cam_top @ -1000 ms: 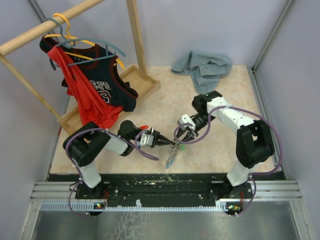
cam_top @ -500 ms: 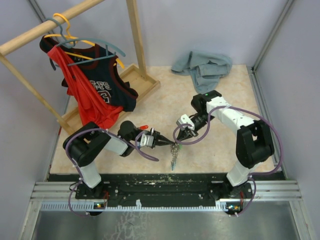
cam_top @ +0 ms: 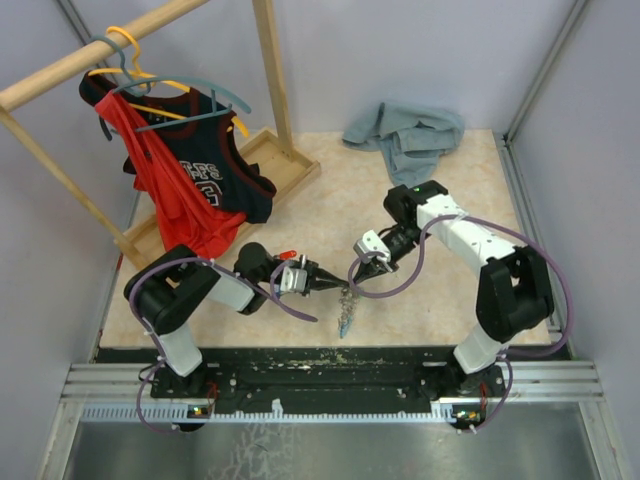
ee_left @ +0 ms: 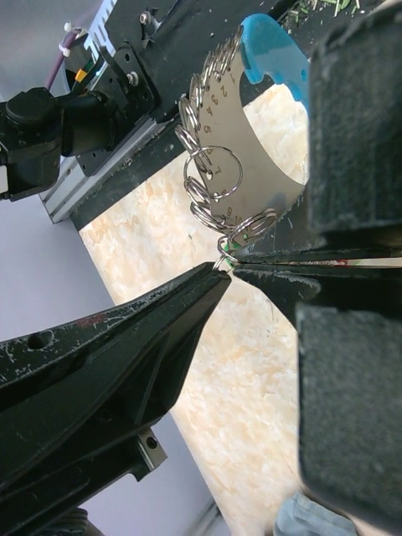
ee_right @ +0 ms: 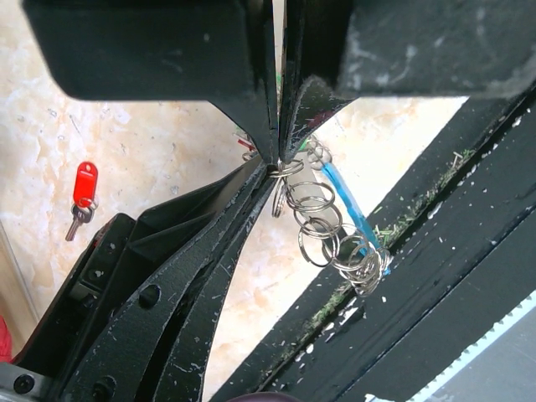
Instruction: Remove the keys from the keyring
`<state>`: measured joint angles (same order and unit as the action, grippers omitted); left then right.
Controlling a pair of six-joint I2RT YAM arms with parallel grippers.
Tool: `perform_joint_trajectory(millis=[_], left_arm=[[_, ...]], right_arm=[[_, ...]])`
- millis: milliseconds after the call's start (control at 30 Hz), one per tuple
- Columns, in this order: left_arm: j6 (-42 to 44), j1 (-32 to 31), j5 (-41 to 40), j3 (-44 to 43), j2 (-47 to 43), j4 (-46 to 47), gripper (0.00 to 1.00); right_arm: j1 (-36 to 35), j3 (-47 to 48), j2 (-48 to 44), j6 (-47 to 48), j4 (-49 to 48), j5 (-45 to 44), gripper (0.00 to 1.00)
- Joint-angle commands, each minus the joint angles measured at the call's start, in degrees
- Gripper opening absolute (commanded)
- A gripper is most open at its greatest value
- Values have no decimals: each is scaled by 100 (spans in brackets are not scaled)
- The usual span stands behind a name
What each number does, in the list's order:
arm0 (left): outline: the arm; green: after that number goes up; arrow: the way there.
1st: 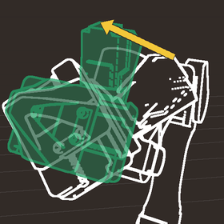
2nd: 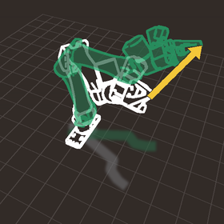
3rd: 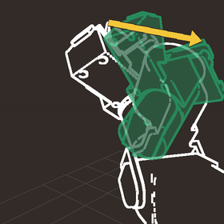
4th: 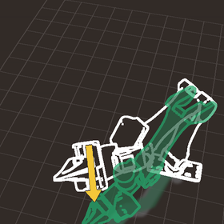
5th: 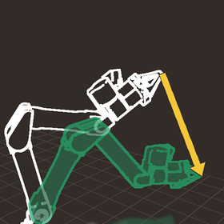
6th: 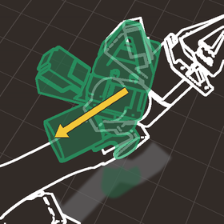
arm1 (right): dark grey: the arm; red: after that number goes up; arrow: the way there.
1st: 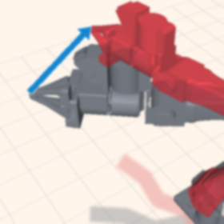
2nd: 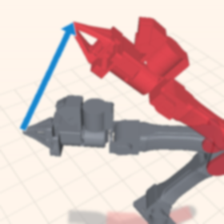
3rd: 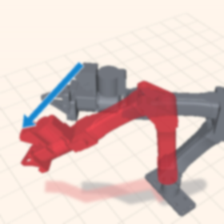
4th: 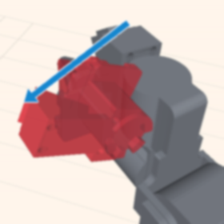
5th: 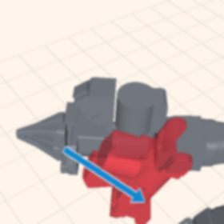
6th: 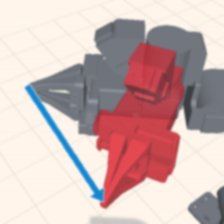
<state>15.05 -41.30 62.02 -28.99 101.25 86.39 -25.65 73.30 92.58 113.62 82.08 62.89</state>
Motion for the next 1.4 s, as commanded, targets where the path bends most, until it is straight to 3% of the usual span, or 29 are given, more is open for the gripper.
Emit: perform_joint_trajectory(millis=[0, 500, 1367], left_arm=[[8, 60, -214, 73, -113, 1618, 0], [-270, 87, -1005, 198, -316, 1618, 0], [-161, 96, -1291, 303, -392, 1618, 0]], right_arm=[[-45, 108, -335, -165, -47, 102, 0], [-195, -273, -750, -557, -719, -278, 0], [-268, -422, -873, -978, -1142, -514, 0]])
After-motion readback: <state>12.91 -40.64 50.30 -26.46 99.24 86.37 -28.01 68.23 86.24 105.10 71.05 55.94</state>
